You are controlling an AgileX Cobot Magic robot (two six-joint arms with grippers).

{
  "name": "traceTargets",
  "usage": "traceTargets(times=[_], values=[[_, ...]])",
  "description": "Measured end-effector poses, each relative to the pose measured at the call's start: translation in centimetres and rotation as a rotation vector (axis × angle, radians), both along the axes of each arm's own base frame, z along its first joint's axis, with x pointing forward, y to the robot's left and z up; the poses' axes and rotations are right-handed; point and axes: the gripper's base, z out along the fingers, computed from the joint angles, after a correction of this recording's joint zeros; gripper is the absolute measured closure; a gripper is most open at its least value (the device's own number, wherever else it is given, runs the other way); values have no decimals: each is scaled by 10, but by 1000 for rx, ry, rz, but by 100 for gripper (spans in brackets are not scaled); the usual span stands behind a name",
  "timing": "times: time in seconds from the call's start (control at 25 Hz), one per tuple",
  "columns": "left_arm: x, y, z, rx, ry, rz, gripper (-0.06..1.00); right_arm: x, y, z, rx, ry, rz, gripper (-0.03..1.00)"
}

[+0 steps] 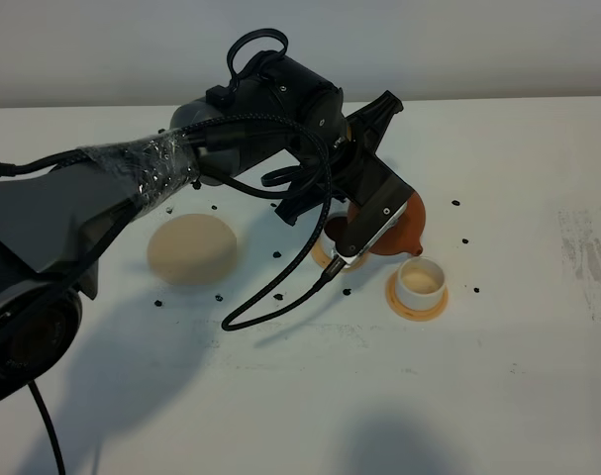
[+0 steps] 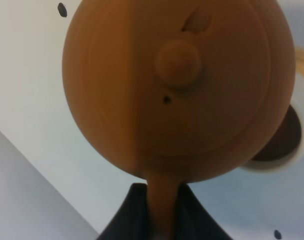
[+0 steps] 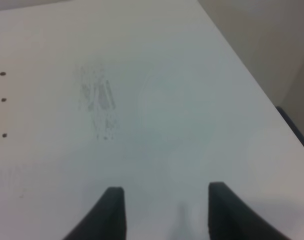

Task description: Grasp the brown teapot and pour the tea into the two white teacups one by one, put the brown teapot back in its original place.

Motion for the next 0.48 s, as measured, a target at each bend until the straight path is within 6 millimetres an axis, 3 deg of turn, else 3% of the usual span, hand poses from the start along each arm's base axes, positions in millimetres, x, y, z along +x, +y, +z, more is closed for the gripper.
traceTargets(times=[0.48], values=[[-3, -9, 2, 24, -66, -113, 86, 0, 0, 0, 0, 0, 0, 57]])
